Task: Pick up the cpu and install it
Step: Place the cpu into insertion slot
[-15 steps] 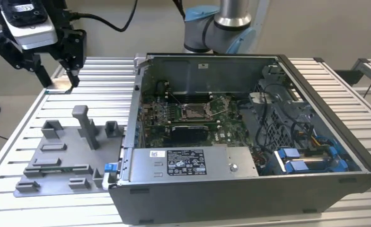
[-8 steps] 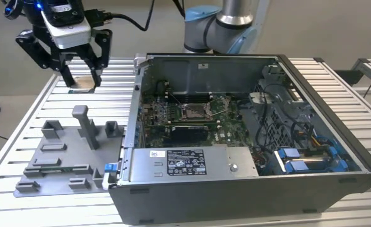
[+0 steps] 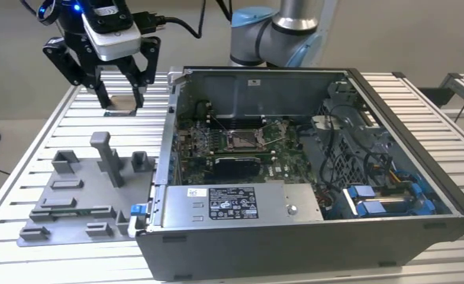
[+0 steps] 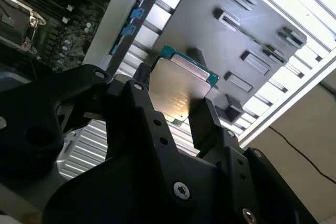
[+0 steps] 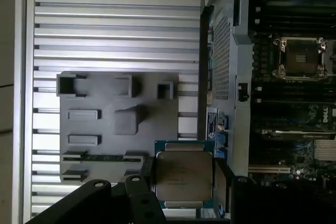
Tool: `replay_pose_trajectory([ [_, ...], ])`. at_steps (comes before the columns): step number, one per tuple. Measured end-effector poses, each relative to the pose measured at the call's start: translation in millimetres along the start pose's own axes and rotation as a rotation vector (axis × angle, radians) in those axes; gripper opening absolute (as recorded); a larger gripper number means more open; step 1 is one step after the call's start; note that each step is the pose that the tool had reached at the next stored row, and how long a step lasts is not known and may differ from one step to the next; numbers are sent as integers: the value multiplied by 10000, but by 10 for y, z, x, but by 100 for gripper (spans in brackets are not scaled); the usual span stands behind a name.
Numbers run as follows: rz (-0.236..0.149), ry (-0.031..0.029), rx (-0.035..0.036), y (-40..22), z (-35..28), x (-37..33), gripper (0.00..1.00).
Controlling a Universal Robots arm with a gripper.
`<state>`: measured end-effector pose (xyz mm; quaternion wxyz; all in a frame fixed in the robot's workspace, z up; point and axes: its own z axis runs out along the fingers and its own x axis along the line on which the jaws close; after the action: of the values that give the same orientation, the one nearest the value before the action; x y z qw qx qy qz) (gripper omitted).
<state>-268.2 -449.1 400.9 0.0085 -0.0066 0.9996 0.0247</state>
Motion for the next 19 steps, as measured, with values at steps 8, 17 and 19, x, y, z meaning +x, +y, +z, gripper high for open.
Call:
replay_pose_trajectory([
  [8,0,0,0,-1,2,-77,0],
  [17,-1,-1,-1,-2,4,-165,0],
  [19,-1,0,0,-3,4,-214,0],
])
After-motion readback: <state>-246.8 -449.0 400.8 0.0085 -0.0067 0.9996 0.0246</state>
